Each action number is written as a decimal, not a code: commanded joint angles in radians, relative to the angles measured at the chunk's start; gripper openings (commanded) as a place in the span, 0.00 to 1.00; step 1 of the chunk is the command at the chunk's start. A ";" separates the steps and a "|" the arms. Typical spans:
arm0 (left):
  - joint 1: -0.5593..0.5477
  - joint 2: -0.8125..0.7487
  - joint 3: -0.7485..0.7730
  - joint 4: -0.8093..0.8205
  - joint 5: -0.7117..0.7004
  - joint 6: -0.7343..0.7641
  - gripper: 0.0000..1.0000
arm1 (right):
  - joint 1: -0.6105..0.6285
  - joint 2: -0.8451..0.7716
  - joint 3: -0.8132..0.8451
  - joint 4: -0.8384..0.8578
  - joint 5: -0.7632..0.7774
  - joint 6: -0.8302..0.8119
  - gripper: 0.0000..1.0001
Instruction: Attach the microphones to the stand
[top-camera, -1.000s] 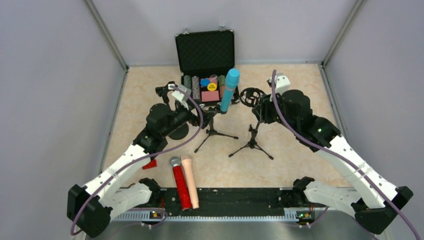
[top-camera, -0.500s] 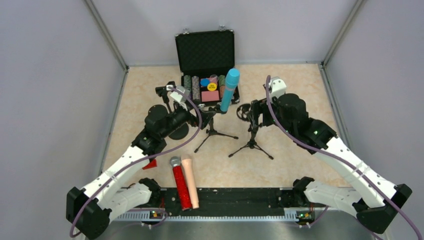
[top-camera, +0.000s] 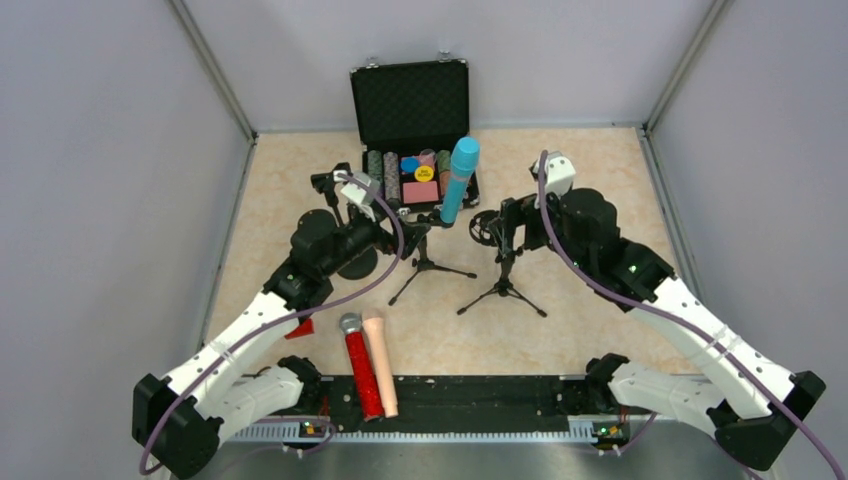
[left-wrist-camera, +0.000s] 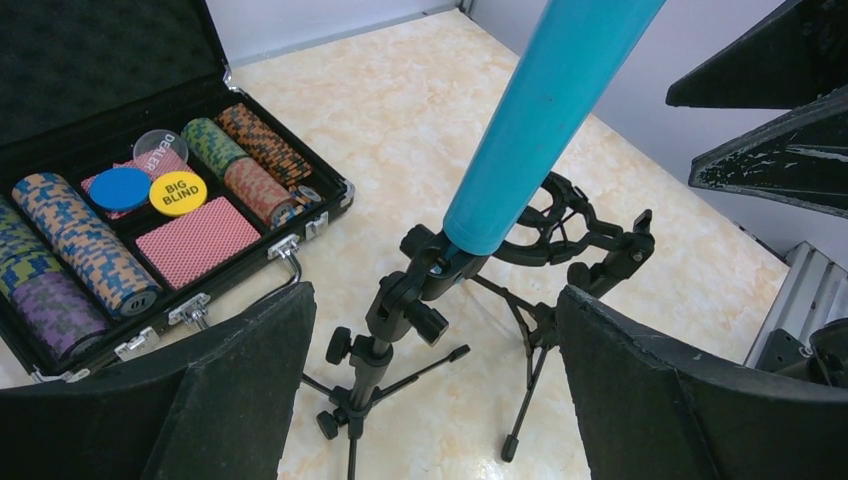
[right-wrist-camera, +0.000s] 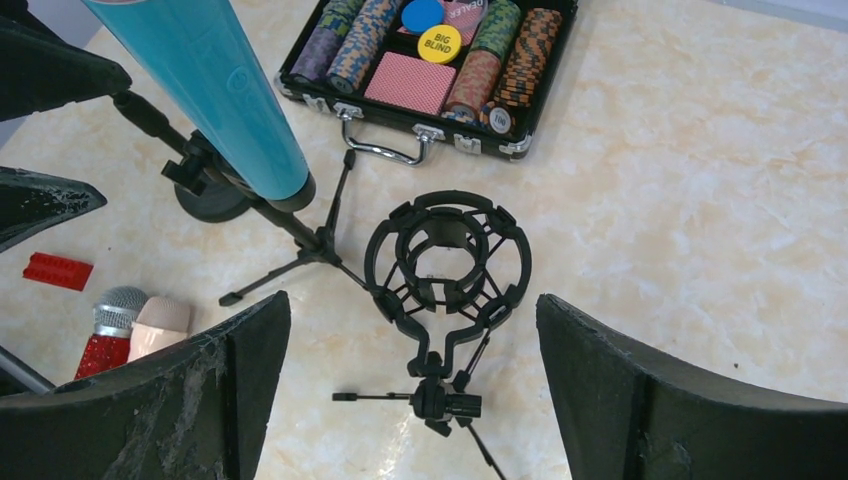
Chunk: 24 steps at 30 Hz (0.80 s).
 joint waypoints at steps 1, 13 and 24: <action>0.003 -0.021 0.015 -0.021 -0.014 -0.002 0.94 | 0.008 0.009 -0.012 0.049 0.004 0.007 0.90; 0.003 -0.100 -0.014 -0.125 -0.055 0.016 0.95 | 0.007 0.192 0.031 0.001 0.111 -0.015 0.91; 0.003 -0.131 -0.043 -0.150 -0.081 -0.007 0.95 | -0.069 0.295 0.022 -0.004 0.117 -0.060 0.91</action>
